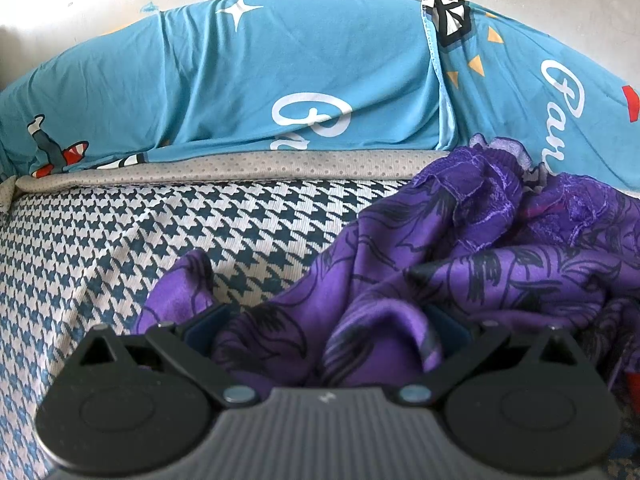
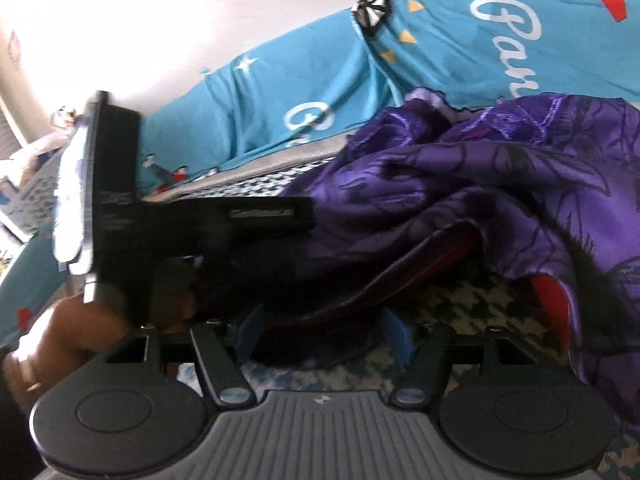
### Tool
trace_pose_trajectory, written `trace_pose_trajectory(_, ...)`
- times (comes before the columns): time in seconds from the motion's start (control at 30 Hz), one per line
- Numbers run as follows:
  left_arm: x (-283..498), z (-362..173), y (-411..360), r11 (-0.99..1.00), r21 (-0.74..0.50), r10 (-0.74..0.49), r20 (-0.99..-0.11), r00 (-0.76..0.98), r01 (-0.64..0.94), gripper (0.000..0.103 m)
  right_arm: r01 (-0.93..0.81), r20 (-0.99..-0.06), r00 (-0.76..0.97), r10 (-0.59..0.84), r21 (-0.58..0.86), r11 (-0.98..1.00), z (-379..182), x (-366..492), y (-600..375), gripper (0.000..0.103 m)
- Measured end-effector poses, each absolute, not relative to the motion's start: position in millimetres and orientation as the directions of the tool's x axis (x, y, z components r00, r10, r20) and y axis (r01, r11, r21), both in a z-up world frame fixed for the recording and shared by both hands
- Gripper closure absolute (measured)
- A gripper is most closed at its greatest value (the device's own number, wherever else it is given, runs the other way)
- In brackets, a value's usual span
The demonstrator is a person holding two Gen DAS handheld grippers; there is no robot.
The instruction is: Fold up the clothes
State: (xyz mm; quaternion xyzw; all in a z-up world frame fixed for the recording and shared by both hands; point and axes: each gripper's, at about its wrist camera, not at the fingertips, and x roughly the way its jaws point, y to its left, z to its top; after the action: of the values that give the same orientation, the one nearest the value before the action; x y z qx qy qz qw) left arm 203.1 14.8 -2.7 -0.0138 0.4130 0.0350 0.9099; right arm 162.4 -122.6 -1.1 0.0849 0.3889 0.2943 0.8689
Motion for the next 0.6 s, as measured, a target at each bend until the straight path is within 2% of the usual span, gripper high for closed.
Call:
trace_pose_trajectory(0.1,203,-3,14,0.997,0.004,0.055,-0.754,0.655,-0.079,0.000,-0.419,-0.645,0.513,0.566,0.388,0.821,-14,172,-120,0.042)
trace_pose_trajectory(0.17,204,-3,13,0.997,0.005,0.057,-0.754,0.654,-0.082,0.000,-0.413,-0.646,0.520,0.559,0.383,0.827,-19,174,-119,0.059)
trace_pose_trajectory(0.2,204,-3,13,0.997,0.005,0.058,-0.755,0.653,-0.083,0.000,-0.410,-0.645,0.525,0.555,0.379,0.829,-21,175,-118,0.080)
trace_pose_trajectory(0.23,204,-3,13,0.996,0.006,0.060,-0.755,0.653,-0.084,0.000,-0.425,-0.646,0.510,0.568,0.385,0.819,-22,176,-117,0.092)
trace_pose_trajectory(0.43,193,8,15,0.996,0.009,0.067,-0.749,0.660,-0.091,0.000,-0.489,-0.598,0.495,0.630,0.407,0.771,-8,157,-114,0.093)
trace_pose_trajectory(0.6,156,34,33,0.996,-0.029,0.040,-0.725,0.688,-0.089,0.000,-0.529,-0.515,0.496,0.699,0.460,0.713,16,123,-118,0.093)
